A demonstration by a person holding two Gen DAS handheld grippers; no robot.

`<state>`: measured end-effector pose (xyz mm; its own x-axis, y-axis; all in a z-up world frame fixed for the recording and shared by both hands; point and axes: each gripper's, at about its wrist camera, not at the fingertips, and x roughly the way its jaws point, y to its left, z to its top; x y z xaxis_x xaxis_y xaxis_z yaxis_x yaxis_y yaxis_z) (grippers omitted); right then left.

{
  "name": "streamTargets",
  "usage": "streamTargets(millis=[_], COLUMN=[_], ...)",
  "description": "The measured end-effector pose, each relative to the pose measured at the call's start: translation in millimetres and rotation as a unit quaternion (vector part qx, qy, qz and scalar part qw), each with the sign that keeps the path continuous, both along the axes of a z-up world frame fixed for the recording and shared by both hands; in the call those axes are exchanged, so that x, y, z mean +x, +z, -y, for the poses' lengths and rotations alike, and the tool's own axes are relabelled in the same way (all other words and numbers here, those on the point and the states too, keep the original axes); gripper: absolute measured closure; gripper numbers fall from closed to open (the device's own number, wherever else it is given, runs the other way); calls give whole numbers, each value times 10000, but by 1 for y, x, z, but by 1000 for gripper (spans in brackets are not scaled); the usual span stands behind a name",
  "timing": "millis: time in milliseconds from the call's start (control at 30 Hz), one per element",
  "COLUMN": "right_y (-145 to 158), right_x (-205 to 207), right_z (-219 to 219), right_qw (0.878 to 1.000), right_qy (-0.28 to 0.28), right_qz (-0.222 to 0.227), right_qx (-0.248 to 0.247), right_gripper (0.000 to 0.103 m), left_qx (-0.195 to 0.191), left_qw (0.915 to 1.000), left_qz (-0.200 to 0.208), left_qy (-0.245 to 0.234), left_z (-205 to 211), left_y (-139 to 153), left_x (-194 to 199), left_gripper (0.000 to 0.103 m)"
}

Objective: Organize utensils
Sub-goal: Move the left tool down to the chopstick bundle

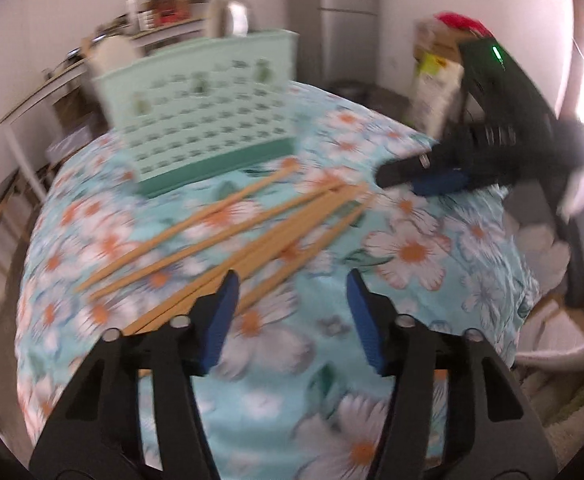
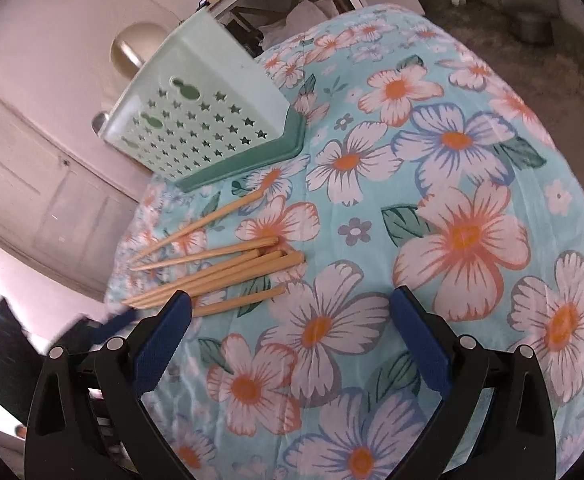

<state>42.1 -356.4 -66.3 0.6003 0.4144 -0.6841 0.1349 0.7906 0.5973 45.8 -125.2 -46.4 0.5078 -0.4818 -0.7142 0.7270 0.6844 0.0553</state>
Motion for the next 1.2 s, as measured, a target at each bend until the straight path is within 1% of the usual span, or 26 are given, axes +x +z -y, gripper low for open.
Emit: streamTargets(millis=[33,67,100,167,300,400,433,500,567,600,667,800,900,967,1000,1033,1100,1167,1200], right_y=[0,-1,-1,-1,0,0,0,-1,-1,-1,-1,-1,0,0,0,0,0,0,0], right_x=[0,0,0,-1,-3,-4,-3,-3,-4,-4,-5,-6,-6,-7,-7,-7,-6,-6,-6], right_z=[3,5,7,7,6,8,8,9,10,10,10,10,11,11,11,12,12,12,12], right_qw=[9999,9998,9997,9996,9996,9995,9994,9993,9993,9993,9993,9992,9992,9991,9991,9990,9988,9987,9986], right_qy=[-4,-2,7,31,34,43,45,38,35,35,40,35,21,15,15,6,-12,-22,-27], right_qz=[3,5,6,18,103,127,135,146,155,166,187,185,178,168,172,186,201,196,195], right_qx=[102,201,258,286,257,280,301,331,338,334,319,341,371,376,384,406,441,472,487], right_gripper=[6,6,6,6,6,6,6,6,6,6,6,6,6,6,6,6,6,6,6], left_qx=[117,215,383,555,581,654,721,945,1113,1131,1141,1207,1189,1067,1002,854,731,726,753], left_qw=[9999,9996,9990,9980,9979,9975,9970,9949,9929,9926,9925,9915,9918,9926,9932,9948,9964,9968,9965], left_qz=[-12,1,30,63,-27,3,35,76,140,155,151,140,-132,-420,-455,-423,-263,-41,96], left_qy=[-112,-168,-234,-295,-289,-270,-292,-341,-393,-407,-415,-458,-451,-388,-372,-366,-332,-337,-355], left_z=[9,15,22,29,31,32,35,40,47,48,50,50,43,33,29,24,19,21,24], left_y=[-4,-7,-11,-15,-14,-13,-13,-17,-23,-24,-23,-21,-16,-12,-10,-6,-2,0,0], left_x=[1,1,1,1,3,8,8,8,9,9,7,2,-3,-5,-7,-8,-10,-10,-9], left_gripper=[58,63,69,74,83,87,87,93,96,100,103,103,103,103,103,103,103,102,98])
